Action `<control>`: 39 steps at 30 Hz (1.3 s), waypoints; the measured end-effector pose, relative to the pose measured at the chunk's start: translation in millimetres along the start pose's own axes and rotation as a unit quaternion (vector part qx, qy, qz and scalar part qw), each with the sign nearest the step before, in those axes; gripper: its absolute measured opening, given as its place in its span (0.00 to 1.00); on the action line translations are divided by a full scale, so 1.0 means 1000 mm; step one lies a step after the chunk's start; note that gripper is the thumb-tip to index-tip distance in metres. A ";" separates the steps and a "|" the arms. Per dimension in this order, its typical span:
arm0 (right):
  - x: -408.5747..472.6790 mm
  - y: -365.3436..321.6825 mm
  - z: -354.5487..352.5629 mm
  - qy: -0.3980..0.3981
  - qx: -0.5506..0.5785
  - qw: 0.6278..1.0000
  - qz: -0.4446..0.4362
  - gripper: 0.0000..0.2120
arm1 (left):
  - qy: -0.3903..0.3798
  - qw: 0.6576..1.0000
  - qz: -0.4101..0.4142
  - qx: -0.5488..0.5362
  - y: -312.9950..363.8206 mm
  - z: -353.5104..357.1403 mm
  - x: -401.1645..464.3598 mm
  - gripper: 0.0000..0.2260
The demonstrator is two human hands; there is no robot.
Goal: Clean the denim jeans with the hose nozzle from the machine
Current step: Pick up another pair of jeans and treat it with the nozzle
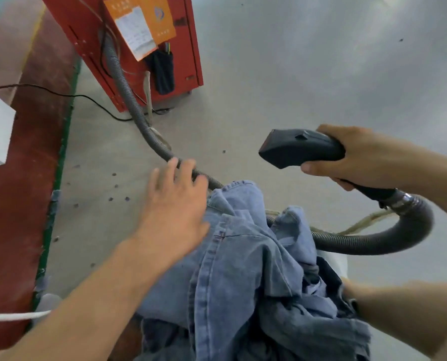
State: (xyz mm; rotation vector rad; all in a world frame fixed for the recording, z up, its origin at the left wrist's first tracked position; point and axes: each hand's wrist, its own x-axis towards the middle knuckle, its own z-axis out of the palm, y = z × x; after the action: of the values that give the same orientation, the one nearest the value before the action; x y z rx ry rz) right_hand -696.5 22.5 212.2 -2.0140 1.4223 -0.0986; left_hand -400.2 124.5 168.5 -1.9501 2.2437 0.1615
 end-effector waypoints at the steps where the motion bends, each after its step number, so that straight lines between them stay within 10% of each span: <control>1: 0.001 0.004 0.002 0.007 0.008 1.000 0.005 0.09 | 0.045 0.995 0.042 -0.076 0.015 0.000 0.022 0.15; 4: 0.004 0.015 0.004 0.036 0.021 0.999 0.028 0.10 | -0.181 0.894 0.015 -0.409 0.084 0.004 0.076 0.22; 6: 0.006 0.021 0.005 0.038 0.027 0.998 0.041 0.10 | -0.373 0.866 -0.003 -0.335 0.132 0.024 0.096 0.37; 8: 0.006 0.027 0.004 0.031 0.031 0.998 0.051 0.10 | -0.408 0.896 0.032 -0.174 0.158 0.055 0.092 0.44; 12: 0.004 0.037 -0.003 0.014 0.027 0.998 0.048 0.09 | -0.241 0.892 0.040 -0.379 0.151 0.098 0.062 0.07; 16: -0.013 0.035 -0.019 -0.034 0.014 0.999 0.010 0.08 | -0.091 0.778 0.029 -0.621 0.111 0.080 -0.001 0.31; 22: -0.041 0.015 -0.021 -0.106 -0.031 0.994 -0.007 0.22 | 0.136 0.829 -0.028 -0.541 0.108 0.086 -0.054 0.34; 27: -0.051 0.000 -0.002 -0.102 -0.051 0.993 -0.045 0.16 | 0.147 0.832 -0.106 -0.525 0.124 0.075 -0.063 0.29; 31: -0.057 -0.006 0.002 -0.092 -0.050 0.993 -0.056 0.21 | 0.188 0.766 -0.184 -0.587 0.122 0.066 -0.067 0.10; 39: -0.060 -0.003 0.011 -0.118 -0.118 0.981 -0.098 0.24 | 0.270 0.707 -0.250 -0.604 0.117 0.074 -0.068 0.21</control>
State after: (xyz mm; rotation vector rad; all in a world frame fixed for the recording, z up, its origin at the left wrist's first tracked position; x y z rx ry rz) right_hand -713.7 79.5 223.7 -2.2705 1.1285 0.2279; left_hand -502.6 221.4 106.2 -3.5630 1.7849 1.4708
